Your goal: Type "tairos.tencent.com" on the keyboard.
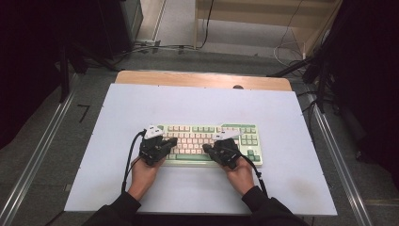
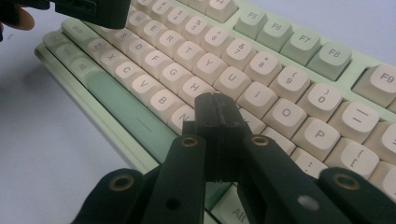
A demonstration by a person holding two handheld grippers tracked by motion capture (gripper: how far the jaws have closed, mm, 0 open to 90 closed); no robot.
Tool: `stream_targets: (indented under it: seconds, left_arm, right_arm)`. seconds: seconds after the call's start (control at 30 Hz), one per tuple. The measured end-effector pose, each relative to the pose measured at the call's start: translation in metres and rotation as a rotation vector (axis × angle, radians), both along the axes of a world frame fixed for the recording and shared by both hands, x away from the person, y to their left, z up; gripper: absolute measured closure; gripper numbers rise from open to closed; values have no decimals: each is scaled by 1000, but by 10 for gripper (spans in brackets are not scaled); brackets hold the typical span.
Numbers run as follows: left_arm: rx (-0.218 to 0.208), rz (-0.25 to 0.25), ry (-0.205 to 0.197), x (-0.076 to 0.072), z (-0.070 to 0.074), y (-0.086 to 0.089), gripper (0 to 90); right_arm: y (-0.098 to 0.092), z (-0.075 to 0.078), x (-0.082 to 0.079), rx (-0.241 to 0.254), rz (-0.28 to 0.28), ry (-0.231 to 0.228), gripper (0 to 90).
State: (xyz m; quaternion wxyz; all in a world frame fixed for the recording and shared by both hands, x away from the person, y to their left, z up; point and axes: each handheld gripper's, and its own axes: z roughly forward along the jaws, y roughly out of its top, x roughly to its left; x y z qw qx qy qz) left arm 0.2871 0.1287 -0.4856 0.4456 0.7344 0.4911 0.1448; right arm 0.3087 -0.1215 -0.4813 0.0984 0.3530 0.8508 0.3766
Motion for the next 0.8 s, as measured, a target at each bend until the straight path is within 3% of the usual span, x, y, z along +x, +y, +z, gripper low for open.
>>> stream_targets:
  seconds: [0.63, 0.8]
  left_arm:
    - [-2, 0, 0, 0, 0, 0, 900]
    - [-6, 1, -3, 0, 1, 1, 900]
  right_arm:
    - [2, -5, 0, -19, -1, 0, 871]
    - [-3, 1, -1, 24, -4, -8, 845]
